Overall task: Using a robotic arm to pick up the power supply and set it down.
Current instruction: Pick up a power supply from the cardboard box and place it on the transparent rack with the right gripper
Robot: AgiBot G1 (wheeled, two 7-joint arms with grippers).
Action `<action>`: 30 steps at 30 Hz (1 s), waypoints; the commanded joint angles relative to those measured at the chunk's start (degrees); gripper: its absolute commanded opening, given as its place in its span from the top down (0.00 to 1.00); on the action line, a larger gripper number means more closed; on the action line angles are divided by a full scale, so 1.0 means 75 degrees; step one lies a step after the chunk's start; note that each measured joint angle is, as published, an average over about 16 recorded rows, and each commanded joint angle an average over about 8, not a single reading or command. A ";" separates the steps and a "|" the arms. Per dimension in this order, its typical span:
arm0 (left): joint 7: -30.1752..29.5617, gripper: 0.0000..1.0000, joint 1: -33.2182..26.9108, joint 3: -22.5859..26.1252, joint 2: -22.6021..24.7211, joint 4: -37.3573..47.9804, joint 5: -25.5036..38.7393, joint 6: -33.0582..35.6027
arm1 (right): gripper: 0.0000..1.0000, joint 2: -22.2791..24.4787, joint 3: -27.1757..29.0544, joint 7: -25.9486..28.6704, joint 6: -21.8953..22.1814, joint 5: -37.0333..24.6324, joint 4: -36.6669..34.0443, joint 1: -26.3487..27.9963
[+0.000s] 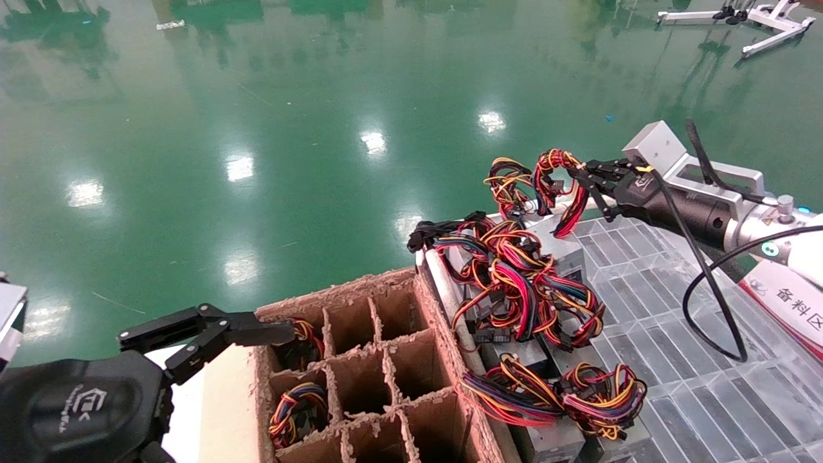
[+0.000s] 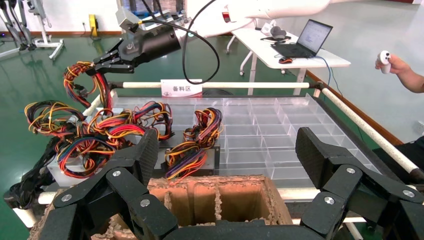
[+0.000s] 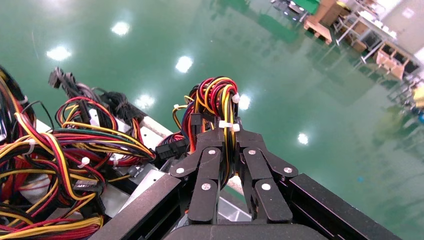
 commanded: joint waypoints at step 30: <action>0.0001 0.00 -0.0001 0.0003 -0.0001 0.0000 -0.0002 -0.0001 | 1.00 0.0135 0.1228 0.1047 -0.0128 0.1730 0.0266 -0.1351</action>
